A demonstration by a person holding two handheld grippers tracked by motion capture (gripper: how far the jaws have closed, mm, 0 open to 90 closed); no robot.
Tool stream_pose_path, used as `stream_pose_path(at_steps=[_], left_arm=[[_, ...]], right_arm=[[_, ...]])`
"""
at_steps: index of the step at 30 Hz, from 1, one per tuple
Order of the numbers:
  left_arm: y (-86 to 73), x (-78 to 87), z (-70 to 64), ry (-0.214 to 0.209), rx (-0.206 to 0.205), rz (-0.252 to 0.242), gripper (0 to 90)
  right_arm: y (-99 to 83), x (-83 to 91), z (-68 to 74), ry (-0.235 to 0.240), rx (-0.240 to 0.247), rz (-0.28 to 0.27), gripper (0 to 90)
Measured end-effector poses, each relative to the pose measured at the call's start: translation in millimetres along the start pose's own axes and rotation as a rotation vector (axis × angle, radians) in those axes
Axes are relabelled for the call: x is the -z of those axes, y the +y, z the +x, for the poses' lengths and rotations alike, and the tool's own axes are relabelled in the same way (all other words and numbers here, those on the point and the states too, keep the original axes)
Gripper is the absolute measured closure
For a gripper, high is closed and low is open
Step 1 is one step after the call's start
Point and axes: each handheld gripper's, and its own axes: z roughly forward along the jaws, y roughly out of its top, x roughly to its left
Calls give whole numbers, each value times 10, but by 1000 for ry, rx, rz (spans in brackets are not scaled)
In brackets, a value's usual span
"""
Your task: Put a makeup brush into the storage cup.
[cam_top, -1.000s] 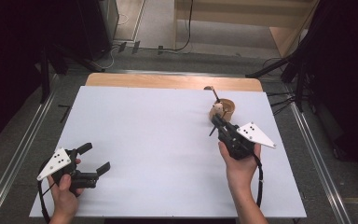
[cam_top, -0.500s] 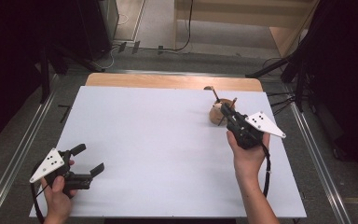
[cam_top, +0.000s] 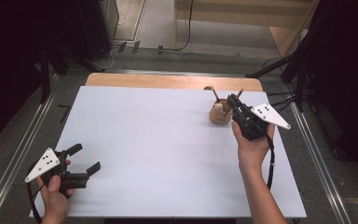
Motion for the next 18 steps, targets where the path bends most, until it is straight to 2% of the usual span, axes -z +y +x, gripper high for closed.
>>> stream_pose_path(at_steps=[8, 11, 18], left_arm=[[-7, -17, -10, -4, 1, 4, 0], [-2, -14, -13, -4, 2, 2, 0], [-2, -8, -6, -4, 3, 2, 0]], right_arm=[[54, -134, -79, -31, 40, -1, 841], [40, -186, -112, -42, 35, -4, 841], [-27, -299, -184, -74, 27, 24, 841]])
